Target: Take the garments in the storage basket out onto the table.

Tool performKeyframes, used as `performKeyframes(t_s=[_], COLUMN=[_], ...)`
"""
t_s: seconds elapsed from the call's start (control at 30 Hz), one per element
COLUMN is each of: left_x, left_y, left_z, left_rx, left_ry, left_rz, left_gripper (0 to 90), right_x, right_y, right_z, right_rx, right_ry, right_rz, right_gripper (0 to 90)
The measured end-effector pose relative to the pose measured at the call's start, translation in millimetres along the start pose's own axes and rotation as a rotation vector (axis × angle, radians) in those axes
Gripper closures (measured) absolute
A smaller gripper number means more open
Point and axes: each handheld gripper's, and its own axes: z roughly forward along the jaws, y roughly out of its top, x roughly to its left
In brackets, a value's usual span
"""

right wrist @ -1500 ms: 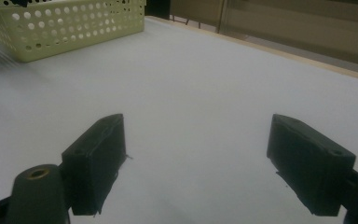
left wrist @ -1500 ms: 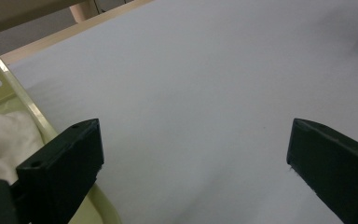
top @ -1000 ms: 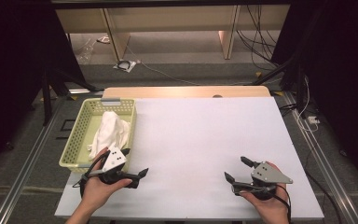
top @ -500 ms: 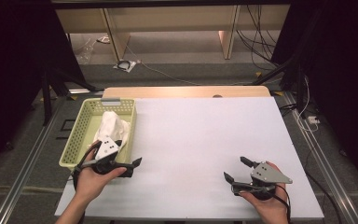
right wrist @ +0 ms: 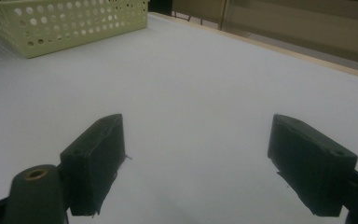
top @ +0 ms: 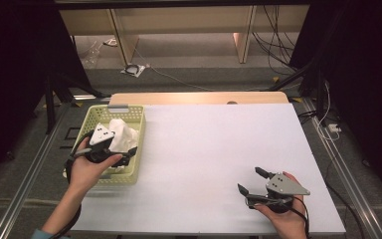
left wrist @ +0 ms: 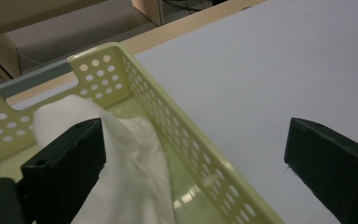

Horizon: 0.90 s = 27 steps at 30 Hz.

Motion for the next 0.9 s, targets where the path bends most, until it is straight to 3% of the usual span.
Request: performKeyframes(t_s=[0.17, 0.33, 0.47, 0.73, 0.77, 0.9], left_x=[21.3, 33.8, 48.3, 60.5, 62.5, 64.5], left_y=[6.8, 9.9, 12.1, 4.4, 0.0, -7.2], left_z=[12.0, 22.9, 38.1, 63.9, 69.5, 78.9], left_rx=[0.038, 0.075, 0.131, 0.235, 0.265, 0.299], left_ry=[0.038, 0.067, 0.134, 0.185, 0.203, 0.213], left_rz=[-0.032, -0.055, -0.118, -0.185, -0.209, -0.246], left_gripper=[6.2, 7.0, 8.7, 11.0, 12.2, 14.8], right_x=[-0.3, -0.1, -0.6, -0.7, -0.8, -0.4], right_y=[-0.6, -0.5, -1.1, -1.2, -1.4, -1.7], right_z=[1.1, 1.1, 1.8, 1.5, 1.4, 2.2], right_rx=[-0.005, 0.0, 0.001, 0.0, 0.007, 0.014], right_ry=[0.003, 0.002, 0.009, 0.01, 0.01, 0.016], right_rz=[0.002, -0.001, 0.003, 0.006, 0.007, 0.007], right_gripper=[19.7, 19.6, 19.7, 19.6, 19.7, 19.7])
